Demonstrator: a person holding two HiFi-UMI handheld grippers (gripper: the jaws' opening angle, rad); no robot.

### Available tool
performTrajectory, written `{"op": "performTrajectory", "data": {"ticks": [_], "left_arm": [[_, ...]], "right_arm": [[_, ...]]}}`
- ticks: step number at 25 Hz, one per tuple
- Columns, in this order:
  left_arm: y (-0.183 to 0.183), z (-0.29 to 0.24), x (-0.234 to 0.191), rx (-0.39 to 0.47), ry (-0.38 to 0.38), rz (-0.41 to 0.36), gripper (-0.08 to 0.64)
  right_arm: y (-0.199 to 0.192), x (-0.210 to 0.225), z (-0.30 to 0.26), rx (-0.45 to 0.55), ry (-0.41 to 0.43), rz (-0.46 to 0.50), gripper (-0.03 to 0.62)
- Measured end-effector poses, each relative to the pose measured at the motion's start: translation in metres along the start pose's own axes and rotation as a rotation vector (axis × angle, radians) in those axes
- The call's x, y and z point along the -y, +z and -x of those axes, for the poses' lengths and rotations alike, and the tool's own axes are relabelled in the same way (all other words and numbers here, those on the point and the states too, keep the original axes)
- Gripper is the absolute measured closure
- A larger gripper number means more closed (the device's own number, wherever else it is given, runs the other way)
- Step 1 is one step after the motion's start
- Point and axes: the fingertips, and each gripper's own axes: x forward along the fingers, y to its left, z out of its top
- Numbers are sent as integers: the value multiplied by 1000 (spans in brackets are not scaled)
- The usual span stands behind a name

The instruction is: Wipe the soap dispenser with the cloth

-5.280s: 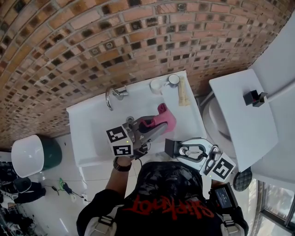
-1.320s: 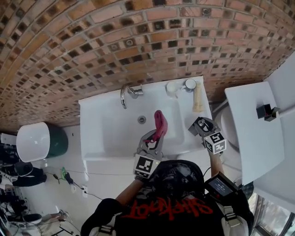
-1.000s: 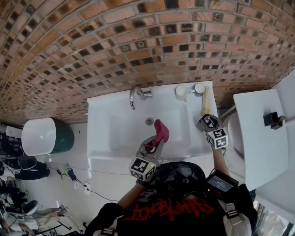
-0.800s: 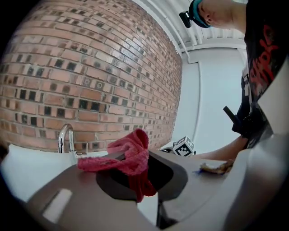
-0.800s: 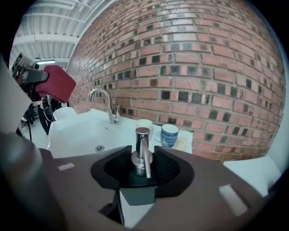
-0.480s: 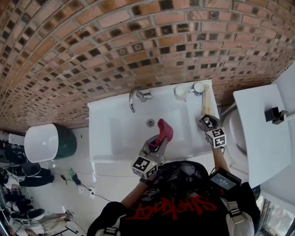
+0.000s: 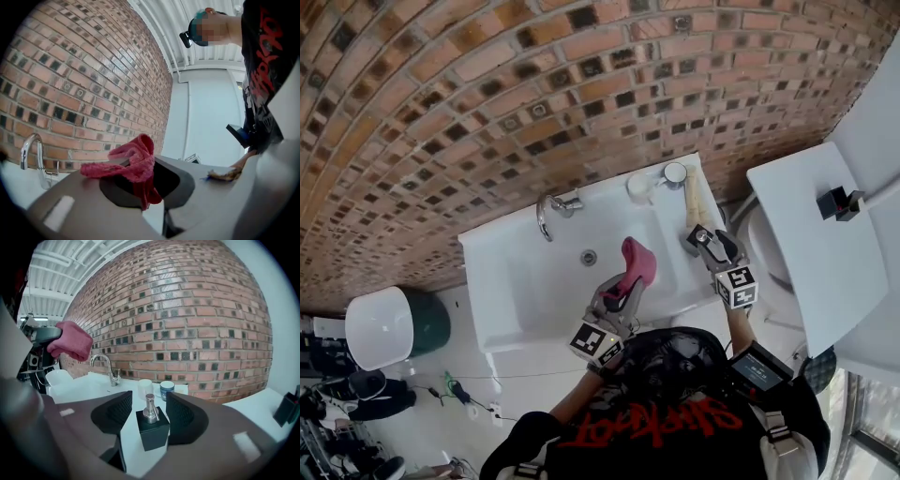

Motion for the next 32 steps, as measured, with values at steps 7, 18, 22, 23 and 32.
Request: {"op": "performTrajectory", "data": {"ticks": [7, 18, 22, 23, 32], "left_arm": [[-7, -8, -4, -1, 45, 155, 518], [44, -19, 27, 59, -94, -7, 520], [63, -13, 23, 125, -101, -51, 519], [65, -11, 20, 123, -93, -62, 519], [63, -9, 18, 75, -185, -67, 520]], "right_arm": [[62, -30, 74, 173, -11, -4, 522], [139, -48, 145, 323, 32, 3, 591], [145, -51, 150, 333, 46, 2, 591], [146, -52, 149, 333, 52, 1, 591], [161, -63, 145, 340, 95, 12, 591]]}}
